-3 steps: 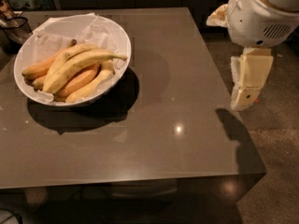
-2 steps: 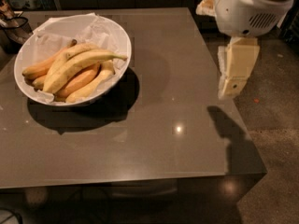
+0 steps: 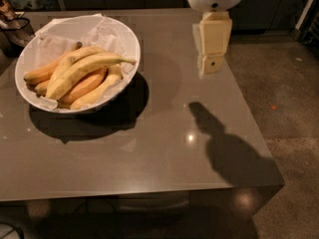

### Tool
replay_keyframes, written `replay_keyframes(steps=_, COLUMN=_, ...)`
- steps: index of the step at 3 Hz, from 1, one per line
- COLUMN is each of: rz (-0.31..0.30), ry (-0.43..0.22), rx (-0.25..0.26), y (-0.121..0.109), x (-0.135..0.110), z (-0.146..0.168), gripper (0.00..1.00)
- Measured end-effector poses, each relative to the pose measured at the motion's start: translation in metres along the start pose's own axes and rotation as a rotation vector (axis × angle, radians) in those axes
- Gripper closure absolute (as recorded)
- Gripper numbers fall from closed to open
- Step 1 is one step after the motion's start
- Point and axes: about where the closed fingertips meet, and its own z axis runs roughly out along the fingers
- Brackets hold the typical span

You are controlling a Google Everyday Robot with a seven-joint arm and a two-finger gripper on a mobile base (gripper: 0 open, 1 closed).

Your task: Pick banana from white bowl

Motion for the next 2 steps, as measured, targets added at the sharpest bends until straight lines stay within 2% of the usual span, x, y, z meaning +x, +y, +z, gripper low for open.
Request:
replay_keyframes(steps=1, rz=-0.002, ry=-0.005, rx=0.016, y=-0.0024, x=-0.0033, z=-0.003, gripper=0.0)
replay_keyframes(steps=2, rz=-0.005, ry=-0.042, rx=0.023, y=-0.0098, x=-0.0099, z=0.0029, gripper=0.0)
